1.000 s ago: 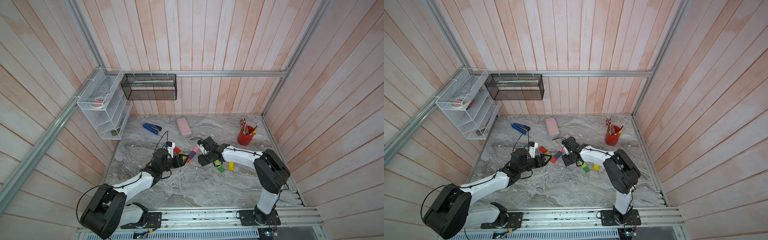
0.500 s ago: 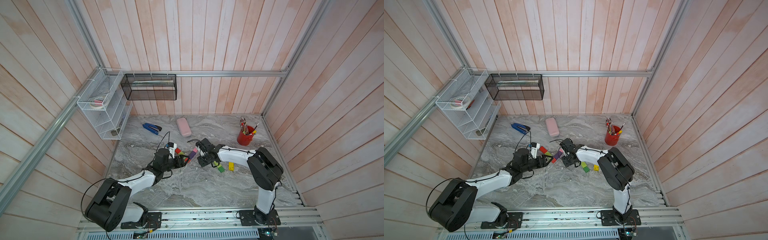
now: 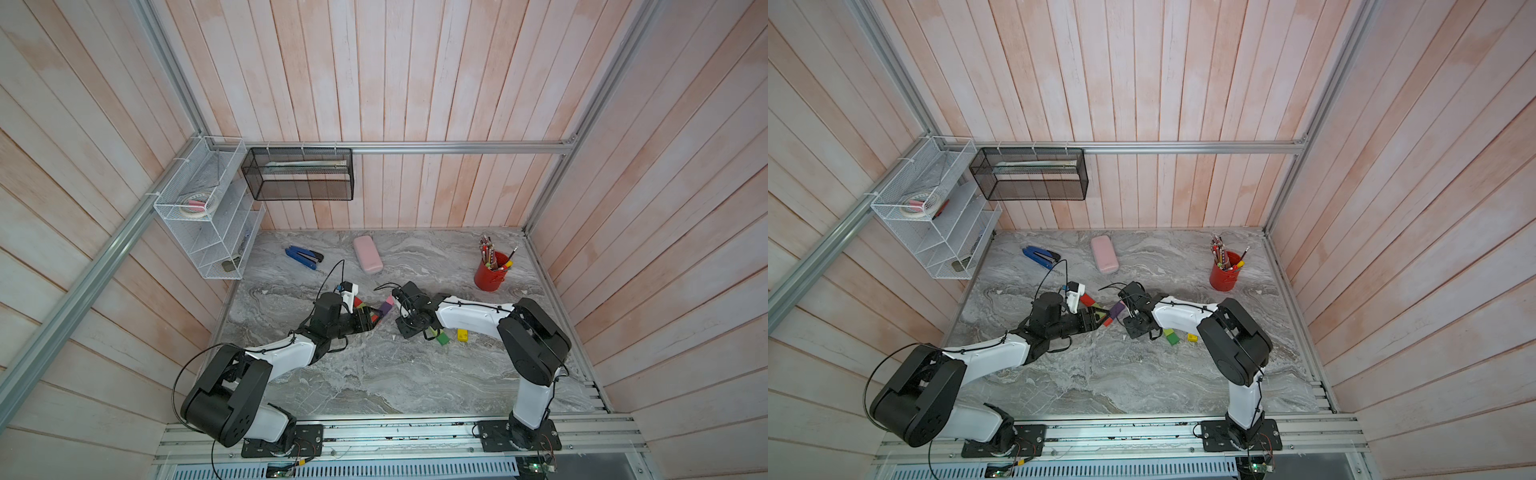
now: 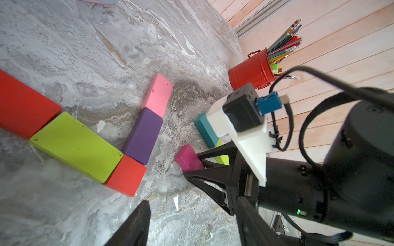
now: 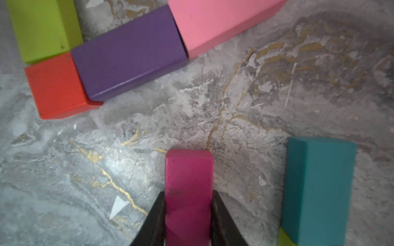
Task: Assemble the letter v with building blocks
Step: Pick up the building block from the center of the board, then place the building block at the center of the board.
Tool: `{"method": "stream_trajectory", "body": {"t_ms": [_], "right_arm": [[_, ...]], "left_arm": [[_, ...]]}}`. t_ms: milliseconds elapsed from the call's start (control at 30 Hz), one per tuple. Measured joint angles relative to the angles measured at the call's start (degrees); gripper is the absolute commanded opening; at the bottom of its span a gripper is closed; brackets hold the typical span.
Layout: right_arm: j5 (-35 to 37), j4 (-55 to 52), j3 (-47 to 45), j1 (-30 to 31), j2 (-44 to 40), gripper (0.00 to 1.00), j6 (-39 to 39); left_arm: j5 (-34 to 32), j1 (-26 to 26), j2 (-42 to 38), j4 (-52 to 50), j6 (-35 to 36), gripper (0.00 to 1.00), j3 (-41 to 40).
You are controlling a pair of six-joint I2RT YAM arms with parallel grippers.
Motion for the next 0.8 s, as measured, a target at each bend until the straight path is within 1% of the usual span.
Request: {"method": "stream_trajectory", "body": {"t_ms": [200, 267, 333, 400, 467, 533, 600, 700, 800], "right_arm": [[-0.4, -2.9, 0.0, 0.0, -2.6, 0.0, 0.4], [-0.4, -3.5, 0.2, 0.0, -4.6, 0.0, 1.0], [-0.2, -4.3, 0.9, -0.3, -7.2, 0.0, 1.7], [0.1, -4.7, 1.4, -1.0, -9.8, 0.0, 2.9], [0.5, -4.8, 1.6, -2.7, -12.7, 0.0, 4.2], [1.1, -5.2, 1.5, -5.4, -15.3, 0.0, 5.9], [1.6, -5.4, 0.5, -8.5, -17.6, 0.0, 7.6], [1.4, -5.3, -3.2, -13.8, -20.4, 0.0, 10.7], [-0.3, -4.8, -8.2, -18.8, -22.0, 0.0, 14.0]], "left_arm": [[-0.2, -1.5, -0.1, 0.3, 0.2, 0.64, 0.0], [-0.4, -1.7, -0.3, 0.3, 0.7, 0.59, 0.0], [-0.6, -1.9, -1.0, 0.1, 1.3, 0.51, 0.0], [-1.1, -2.6, -1.6, -0.1, 2.1, 0.45, 0.5], [-2.0, -4.3, -1.8, -0.8, 3.4, 0.41, 1.8], [-3.5, -7.6, -1.7, -2.5, 5.4, 0.36, 4.5], [-4.7, -11.2, -0.8, -3.5, 7.4, 0.29, 7.6], [-6.0, -15.9, 2.2, -3.8, 9.7, 0.21, 12.0], [-6.5, -18.9, 6.3, -4.8, 11.1, 0.14, 15.2]]}}
